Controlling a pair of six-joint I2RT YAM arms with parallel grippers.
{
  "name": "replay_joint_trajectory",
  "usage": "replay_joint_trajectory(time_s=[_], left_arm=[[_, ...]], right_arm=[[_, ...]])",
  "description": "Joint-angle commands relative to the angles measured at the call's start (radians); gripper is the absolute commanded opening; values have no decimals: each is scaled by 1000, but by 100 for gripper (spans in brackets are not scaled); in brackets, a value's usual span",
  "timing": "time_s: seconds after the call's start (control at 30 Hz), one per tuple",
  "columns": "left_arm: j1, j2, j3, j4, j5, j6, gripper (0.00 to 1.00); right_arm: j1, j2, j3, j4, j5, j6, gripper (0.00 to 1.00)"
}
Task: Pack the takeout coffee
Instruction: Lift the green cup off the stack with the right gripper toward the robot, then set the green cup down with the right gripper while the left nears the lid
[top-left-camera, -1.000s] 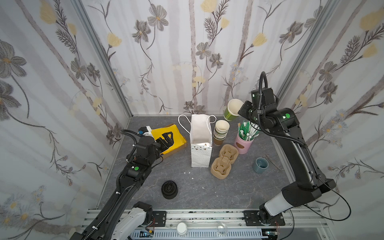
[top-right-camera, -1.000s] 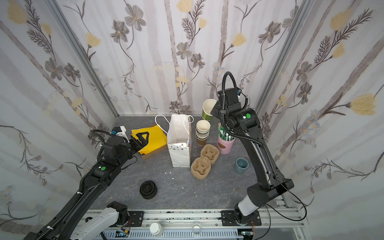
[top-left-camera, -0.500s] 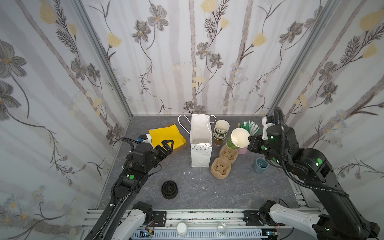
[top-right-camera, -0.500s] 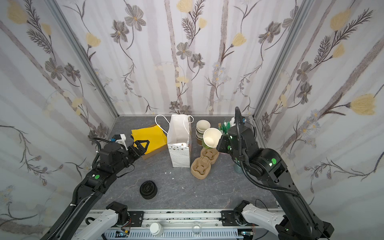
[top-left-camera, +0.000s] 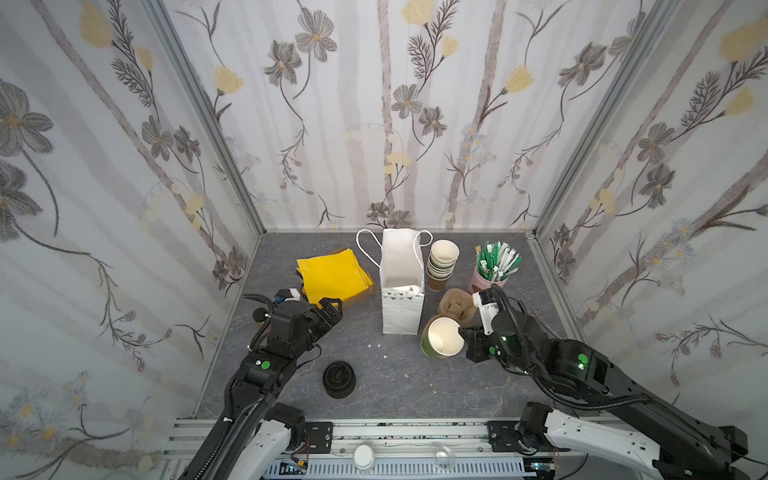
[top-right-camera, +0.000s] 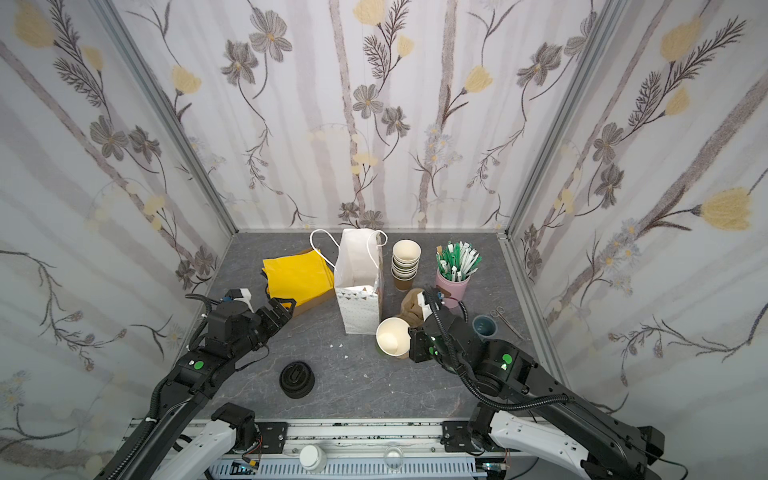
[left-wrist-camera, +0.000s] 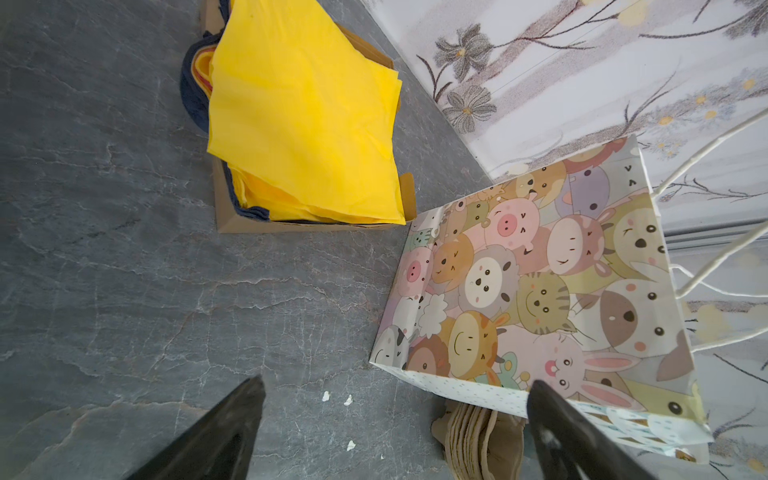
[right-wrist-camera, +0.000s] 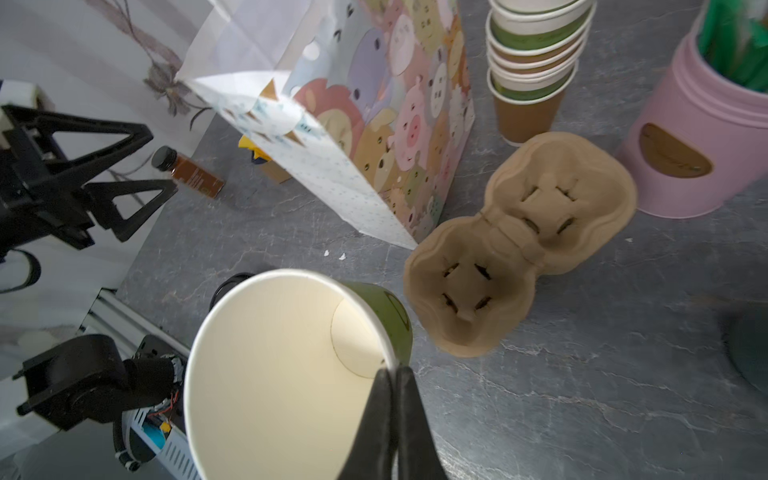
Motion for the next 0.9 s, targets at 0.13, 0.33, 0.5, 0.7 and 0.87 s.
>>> replay_joint_trajectory(time_s=[0.13, 0.33, 0.5, 0.7, 0.87], left_arm=[[-1, -57, -11, -94, -16, -41, 100], [-2, -55, 4, -140, -14, -25, 99], [-1, -66, -5, -160, -17, -39, 97], [0, -83, -15, -182, -18, -52, 96], [-1, -87, -13, -198, -17, -50, 96]], right_arm=[[228, 165, -100, 295, 141, -7, 0], [278, 281, -135, 368, 166, 75, 0], [306, 390, -94, 308, 205, 134, 0], [317, 476, -48, 264, 186, 190, 0], [320, 514, -34, 240, 188, 229, 0]])
